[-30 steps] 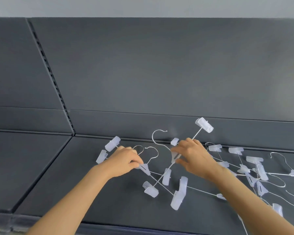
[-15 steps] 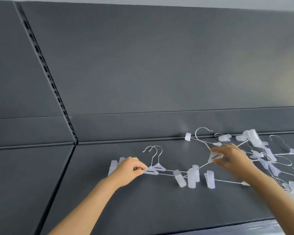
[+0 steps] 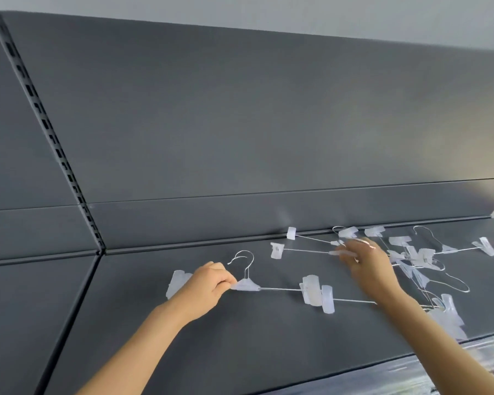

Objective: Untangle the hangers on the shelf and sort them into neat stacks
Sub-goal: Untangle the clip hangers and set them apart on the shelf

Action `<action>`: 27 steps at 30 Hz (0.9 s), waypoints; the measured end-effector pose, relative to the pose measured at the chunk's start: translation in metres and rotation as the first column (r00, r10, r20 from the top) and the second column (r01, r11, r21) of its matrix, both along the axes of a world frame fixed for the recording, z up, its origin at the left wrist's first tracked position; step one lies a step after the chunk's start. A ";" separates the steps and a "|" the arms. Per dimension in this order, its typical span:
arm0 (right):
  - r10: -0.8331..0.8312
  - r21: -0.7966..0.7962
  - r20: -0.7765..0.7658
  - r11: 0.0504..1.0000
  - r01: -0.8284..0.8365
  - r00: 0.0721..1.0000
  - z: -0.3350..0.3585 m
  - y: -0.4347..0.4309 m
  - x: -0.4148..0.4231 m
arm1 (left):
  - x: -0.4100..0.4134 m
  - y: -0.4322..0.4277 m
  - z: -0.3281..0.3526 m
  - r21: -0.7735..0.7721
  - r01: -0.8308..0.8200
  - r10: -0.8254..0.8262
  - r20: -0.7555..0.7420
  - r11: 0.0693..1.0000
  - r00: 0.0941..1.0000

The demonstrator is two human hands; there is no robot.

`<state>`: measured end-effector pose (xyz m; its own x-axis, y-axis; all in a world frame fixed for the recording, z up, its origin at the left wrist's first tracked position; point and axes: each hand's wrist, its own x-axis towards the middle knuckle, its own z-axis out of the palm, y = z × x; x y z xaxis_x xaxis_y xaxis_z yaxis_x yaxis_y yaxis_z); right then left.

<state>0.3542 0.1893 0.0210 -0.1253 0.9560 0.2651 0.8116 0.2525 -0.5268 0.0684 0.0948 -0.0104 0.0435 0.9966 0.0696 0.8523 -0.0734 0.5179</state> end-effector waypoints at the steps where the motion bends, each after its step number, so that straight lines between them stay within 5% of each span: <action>1: -0.027 -0.042 -0.063 0.999 0.024 0.998 0.004 0.001 0.000 | 0.002 0.001 -0.004 0.005 0.013 -0.013 -0.020 1.000 1.000; 10: 0.140 -0.291 -0.243 0.933 -0.210 0.960 0.009 -0.018 -0.032 | 0.010 0.002 -0.034 0.098 -0.131 0.137 -0.065 0.987 0.988; 12: 0.119 -0.334 -0.413 0.902 -0.272 0.903 0.008 -0.028 -0.043 | 0.007 -0.001 -0.025 0.205 -0.231 0.219 0.080 0.951 0.972; 15: 0.017 -0.433 -0.718 0.772 -0.465 0.696 0.013 -0.044 -0.064 | 0.026 -0.008 0.001 0.199 -0.229 0.140 0.382 0.953 0.914; 18: -0.038 -0.430 -0.842 0.648 -0.628 0.537 0.016 -0.054 -0.086 | 0.054 -0.011 0.023 0.089 -0.094 0.014 0.645 0.992 0.764; 21: -0.074 -0.394 -0.895 0.590 -0.705 0.439 0.018 -0.058 -0.100 | 0.061 -0.009 0.031 0.138 -0.134 -0.019 0.763 0.981 0.646; 24: -0.071 -0.423 -0.874 0.599 -0.680 0.481 0.020 -0.063 -0.107 | 0.058 -0.009 0.037 0.125 -0.207 0.035 0.776 0.970 0.630; 27: -0.037 -0.475 -0.774 0.693 -0.542 0.632 0.021 -0.062 -0.110 | 0.054 -0.009 0.042 0.140 -0.238 0.067 0.719 0.961 0.692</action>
<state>0.2445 0.1269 0.0417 -0.4505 0.8580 -0.2468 0.0838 -0.2346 -0.9685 0.1226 0.0854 0.0316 -0.2549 0.9420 0.2181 0.2541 -0.1524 0.9551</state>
